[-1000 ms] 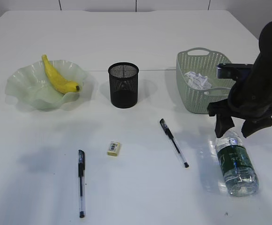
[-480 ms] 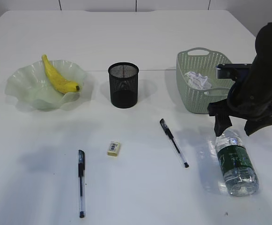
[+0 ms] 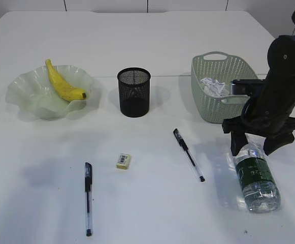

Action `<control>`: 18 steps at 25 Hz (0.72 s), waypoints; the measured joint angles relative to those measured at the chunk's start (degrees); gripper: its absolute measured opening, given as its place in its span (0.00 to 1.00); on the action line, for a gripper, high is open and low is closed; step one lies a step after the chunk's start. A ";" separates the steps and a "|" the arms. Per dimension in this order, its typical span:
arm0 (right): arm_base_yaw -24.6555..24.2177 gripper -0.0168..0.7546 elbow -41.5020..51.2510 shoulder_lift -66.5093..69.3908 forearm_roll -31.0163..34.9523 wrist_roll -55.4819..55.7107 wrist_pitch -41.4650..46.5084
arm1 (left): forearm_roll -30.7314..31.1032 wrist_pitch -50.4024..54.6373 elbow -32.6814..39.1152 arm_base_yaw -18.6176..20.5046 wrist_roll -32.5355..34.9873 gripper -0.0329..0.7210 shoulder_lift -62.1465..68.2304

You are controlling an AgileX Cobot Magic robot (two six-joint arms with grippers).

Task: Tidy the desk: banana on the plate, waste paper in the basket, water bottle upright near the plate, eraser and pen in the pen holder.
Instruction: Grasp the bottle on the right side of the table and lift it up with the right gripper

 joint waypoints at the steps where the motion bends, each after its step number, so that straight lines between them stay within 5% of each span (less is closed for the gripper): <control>1: 0.00 0.78 -0.10 0.27 0.00 0.03 0.00 | 0.00 0.00 0.00 0.00 0.00 0.55 0.00; 18: 0.00 0.78 -3.45 4.16 1.03 0.30 1.37 | -0.09 -0.13 0.00 0.00 0.00 0.55 0.25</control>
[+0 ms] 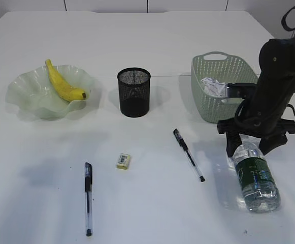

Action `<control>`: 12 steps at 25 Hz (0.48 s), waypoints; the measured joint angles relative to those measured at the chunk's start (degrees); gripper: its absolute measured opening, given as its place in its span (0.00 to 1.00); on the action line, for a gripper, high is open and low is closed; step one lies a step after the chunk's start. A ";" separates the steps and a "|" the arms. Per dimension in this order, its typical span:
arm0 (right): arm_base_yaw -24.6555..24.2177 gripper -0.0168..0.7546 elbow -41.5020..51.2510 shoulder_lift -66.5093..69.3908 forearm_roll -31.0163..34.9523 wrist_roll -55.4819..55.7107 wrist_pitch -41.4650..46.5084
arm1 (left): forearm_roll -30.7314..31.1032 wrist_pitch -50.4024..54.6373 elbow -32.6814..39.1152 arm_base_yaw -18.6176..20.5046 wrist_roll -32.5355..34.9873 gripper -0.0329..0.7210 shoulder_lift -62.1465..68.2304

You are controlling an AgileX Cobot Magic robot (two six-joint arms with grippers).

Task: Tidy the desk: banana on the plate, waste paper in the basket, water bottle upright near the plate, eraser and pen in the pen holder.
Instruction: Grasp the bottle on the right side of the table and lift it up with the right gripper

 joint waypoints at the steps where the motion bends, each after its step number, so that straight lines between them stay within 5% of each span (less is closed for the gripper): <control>1: 0.00 0.78 0.00 0.26 0.00 0.00 0.00 | 0.00 0.00 0.00 0.00 0.00 0.55 0.00; 12: 0.00 0.66 0.00 0.74 0.00 0.16 0.47 | 0.00 0.00 0.00 0.00 0.00 0.55 0.00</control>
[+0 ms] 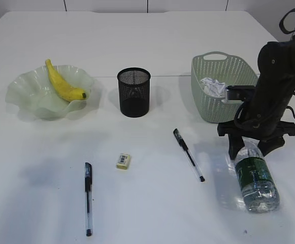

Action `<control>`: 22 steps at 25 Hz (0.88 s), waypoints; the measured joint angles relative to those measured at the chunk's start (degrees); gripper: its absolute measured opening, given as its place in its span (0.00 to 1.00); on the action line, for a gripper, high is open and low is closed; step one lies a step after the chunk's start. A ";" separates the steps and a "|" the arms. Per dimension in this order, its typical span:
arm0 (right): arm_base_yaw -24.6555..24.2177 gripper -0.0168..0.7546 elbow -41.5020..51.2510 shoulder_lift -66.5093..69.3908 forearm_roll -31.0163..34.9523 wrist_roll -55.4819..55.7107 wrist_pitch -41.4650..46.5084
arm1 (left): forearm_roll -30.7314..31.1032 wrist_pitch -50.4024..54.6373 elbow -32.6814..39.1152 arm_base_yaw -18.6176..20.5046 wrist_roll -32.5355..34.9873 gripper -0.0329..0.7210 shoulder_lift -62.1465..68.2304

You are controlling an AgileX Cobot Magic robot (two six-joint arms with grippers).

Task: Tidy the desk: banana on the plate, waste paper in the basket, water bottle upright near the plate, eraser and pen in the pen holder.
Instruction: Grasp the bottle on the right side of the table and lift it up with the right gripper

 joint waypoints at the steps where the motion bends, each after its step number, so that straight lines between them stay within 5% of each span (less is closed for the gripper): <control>1: 0.00 0.65 0.00 0.00 0.00 0.00 0.00 | -0.04 0.00 0.00 0.00 0.00 0.55 0.00; 6: 0.00 0.57 -0.04 0.00 0.00 0.13 0.10 | -0.04 0.00 0.00 0.00 0.00 0.55 0.00; 22: 0.00 0.56 -0.05 -2.65 0.09 -2.30 1.65 | -0.04 0.00 0.00 0.00 0.00 0.55 0.00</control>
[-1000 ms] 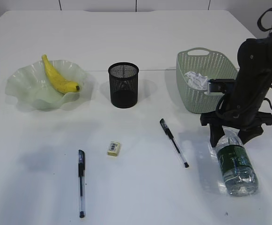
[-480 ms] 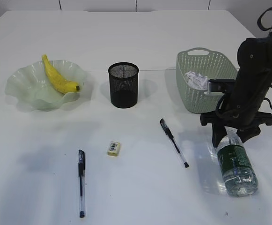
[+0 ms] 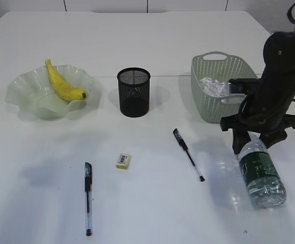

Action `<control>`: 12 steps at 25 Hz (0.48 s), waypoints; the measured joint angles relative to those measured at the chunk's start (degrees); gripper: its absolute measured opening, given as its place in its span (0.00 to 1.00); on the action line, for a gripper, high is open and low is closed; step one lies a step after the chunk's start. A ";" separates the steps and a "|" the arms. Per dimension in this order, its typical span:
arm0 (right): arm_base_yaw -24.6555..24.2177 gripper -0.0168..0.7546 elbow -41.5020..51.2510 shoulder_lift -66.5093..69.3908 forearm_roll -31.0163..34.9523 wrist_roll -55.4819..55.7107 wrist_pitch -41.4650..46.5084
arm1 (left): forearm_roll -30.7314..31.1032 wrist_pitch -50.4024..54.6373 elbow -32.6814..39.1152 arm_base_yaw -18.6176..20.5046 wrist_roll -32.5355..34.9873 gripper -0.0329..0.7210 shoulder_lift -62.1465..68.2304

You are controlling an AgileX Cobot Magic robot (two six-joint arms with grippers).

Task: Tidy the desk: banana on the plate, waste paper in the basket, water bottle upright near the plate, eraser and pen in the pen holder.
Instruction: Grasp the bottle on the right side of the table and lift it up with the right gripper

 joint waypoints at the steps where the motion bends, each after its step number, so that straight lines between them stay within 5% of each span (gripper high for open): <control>1: 0.00 0.56 0.00 -0.72 0.00 -0.40 0.11 | 0.00 0.00 0.00 0.00 0.00 0.55 0.00; 12: 0.00 0.56 0.25 -10.50 0.00 -3.28 2.83 | 0.00 0.00 0.00 0.00 0.09 0.55 0.00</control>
